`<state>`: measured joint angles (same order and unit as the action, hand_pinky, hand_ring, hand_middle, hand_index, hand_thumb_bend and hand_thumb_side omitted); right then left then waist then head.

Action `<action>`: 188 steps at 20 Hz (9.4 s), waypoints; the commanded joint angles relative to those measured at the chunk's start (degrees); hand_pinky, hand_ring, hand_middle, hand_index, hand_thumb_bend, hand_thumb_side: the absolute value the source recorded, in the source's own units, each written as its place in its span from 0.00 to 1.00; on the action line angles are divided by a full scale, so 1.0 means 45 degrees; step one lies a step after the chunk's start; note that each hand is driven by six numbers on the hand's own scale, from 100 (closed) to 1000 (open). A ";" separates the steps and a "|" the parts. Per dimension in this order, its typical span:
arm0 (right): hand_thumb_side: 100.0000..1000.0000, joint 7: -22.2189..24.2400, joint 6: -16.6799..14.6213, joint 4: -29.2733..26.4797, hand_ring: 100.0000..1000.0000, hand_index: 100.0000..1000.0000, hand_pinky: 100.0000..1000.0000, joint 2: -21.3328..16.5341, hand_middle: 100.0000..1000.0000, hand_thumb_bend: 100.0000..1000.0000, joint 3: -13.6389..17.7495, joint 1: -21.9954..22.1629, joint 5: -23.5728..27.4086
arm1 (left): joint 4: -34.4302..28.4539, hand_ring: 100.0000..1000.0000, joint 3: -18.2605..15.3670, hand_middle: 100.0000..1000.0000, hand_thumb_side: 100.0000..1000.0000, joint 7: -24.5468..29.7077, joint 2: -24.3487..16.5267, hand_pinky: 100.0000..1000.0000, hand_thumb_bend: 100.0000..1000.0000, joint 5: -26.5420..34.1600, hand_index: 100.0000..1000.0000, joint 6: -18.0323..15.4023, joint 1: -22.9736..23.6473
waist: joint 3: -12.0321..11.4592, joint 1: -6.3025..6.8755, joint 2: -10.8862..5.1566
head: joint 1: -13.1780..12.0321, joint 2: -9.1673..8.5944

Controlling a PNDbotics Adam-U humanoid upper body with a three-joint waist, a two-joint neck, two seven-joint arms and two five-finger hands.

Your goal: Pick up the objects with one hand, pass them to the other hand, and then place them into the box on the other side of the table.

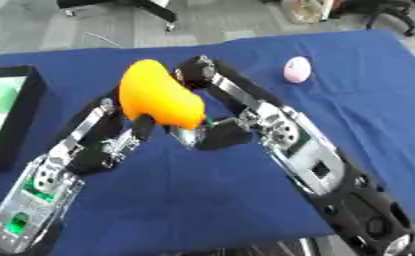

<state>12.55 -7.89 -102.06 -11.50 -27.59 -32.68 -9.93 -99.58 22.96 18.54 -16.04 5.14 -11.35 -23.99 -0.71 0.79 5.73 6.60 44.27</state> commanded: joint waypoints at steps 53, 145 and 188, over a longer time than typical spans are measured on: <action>0.39 -0.2546 -0.0165 -0.1572 0.33 0.79 0.53 -0.1029 0.60 0.41 0.3277 0.0554 -0.5216 | 0.1069 0.58 -0.3113 0.33 0.23 -0.6178 -0.2862 0.43 0.00 -0.1217 0.29 0.1263 -0.0354 | 0.0156 0.0198 -0.0382 | -0.2834 -0.0246; 0.28 -0.4991 0.3424 1.1393 0.30 0.79 0.51 -0.0941 0.62 0.45 0.6279 -0.3513 -0.6864 | -0.2159 0.57 -0.0916 0.62 0.73 -0.4038 0.1597 0.75 0.09 -0.4027 0.79 -0.0789 0.0956 | -0.1164 0.0472 0.0004 | 0.3024 -0.0127; 0.24 -0.7857 0.4992 1.4936 0.33 0.78 0.53 -0.2770 0.59 0.42 0.7281 -0.4375 -0.6085 | -0.2227 0.57 -0.2853 0.62 0.75 -0.0732 0.0713 0.75 0.09 0.2803 0.79 0.0437 0.1284 | -0.1230 0.0244 -0.0182 | 0.3842 -0.0328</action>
<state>-23.56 14.43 -35.11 -22.15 4.89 -51.36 -37.67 -109.07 10.75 15.08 -11.80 17.92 -9.29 -17.68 -6.29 2.00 5.88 23.88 43.23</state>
